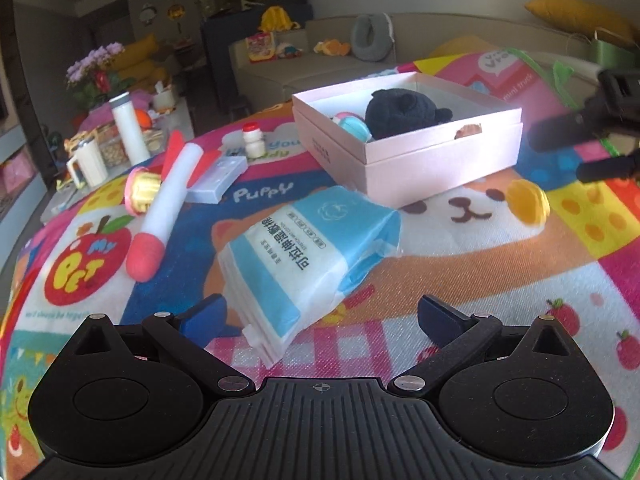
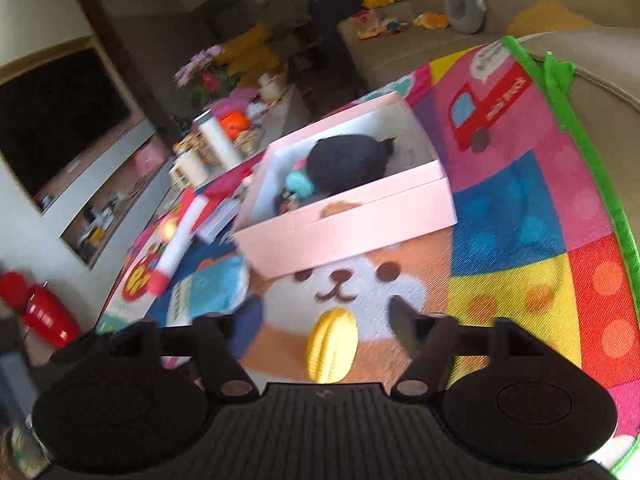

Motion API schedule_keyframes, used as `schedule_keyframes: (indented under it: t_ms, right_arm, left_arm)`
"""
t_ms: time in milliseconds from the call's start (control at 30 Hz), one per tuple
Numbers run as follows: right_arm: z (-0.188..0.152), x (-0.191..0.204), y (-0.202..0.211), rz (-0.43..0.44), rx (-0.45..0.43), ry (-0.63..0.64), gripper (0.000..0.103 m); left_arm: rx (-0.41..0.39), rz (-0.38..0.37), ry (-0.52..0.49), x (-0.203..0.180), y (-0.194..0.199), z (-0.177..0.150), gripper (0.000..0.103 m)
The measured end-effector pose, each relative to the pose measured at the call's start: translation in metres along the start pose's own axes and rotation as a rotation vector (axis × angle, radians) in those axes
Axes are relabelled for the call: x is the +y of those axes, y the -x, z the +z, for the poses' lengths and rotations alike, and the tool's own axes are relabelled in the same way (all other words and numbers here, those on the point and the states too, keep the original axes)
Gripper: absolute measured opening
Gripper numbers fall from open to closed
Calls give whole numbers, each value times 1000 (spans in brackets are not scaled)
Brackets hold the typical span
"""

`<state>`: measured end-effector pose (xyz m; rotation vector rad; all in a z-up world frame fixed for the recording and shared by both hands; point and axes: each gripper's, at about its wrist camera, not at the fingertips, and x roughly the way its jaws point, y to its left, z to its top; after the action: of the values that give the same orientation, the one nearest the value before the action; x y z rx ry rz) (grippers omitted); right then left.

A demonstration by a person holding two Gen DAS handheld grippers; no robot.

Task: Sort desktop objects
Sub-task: 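Set the yellow corn toy on the mat beside the box with the right gripper, then grasp the corn toy again with the right gripper while the left grasps the blue wet-wipe pack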

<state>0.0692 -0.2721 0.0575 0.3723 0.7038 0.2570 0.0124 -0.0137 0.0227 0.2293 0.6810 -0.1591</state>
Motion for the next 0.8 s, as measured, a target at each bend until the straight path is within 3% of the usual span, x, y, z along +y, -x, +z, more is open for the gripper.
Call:
schedule_keyframes:
  t_ms: [133,233,367,433,533,600,667,800]
  right_arm:
    - [-7,-5,-13,3,-34,34,103]
    - [-16,-2,-15,-39,-51,102,103]
    - [-25,1,-25,-115,-35,180,103]
    - [-28,-3,-32,-116,-11,163,103]
    - [-27,-7,-38,-122,11,129,103]
    - [-26,-9,-40,-126,2,117,103]
    - [-27,-5,-43,-147,7,140,103]
    - [-32,7,-49,-211,34,224,103]
  left_arm:
    - [-1,98,-96,11,-13,-2,103]
    - [18,167,-73,37,-23,3,103]
    - [8,319,3,76,-25,13,103]
    - [1,286,97,94,-16,14,103]
    - [12,60,279,105,1,13,103]
    - [31,-65,349,99,-1,15,103]
    - [24,-84,362,88,-9,22,103]
    - [-1,-3,328,61,-35,42,103]
